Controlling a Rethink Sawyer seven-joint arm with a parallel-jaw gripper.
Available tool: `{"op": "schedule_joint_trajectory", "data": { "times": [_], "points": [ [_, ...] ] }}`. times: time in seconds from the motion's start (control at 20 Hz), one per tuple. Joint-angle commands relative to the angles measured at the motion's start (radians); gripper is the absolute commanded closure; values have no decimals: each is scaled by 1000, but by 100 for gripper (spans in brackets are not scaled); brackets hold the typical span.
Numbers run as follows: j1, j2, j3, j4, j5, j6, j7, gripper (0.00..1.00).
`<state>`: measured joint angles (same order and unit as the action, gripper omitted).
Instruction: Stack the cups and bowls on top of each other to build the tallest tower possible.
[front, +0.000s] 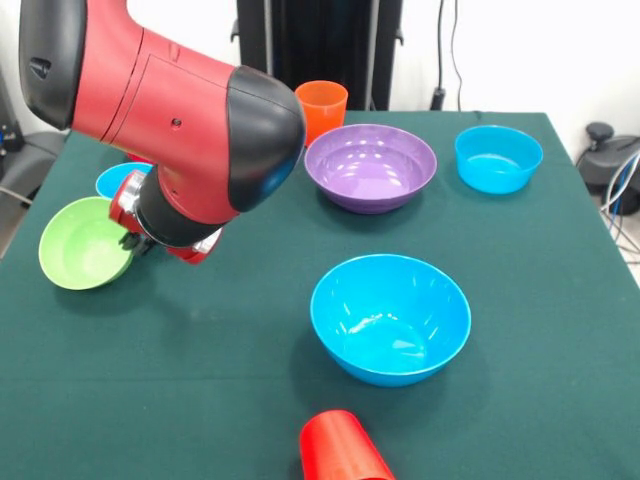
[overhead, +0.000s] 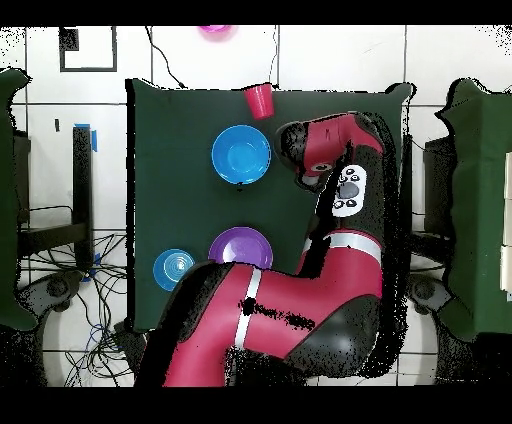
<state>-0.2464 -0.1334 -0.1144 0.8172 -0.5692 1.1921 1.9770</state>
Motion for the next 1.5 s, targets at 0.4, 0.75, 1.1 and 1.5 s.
{"op": "schedule_joint_trajectory", "data": {
  "times": [0.4,0.75,1.1,1.5],
  "points": [
    [-8,24,95,61,-58,-66,-362,100],
    [-8,-2,86,76,-42,-67,-326,0],
    [-12,38,92,37,-66,-63,-386,0],
    [-11,72,93,26,-64,-84,-377,0]
  ]
}}
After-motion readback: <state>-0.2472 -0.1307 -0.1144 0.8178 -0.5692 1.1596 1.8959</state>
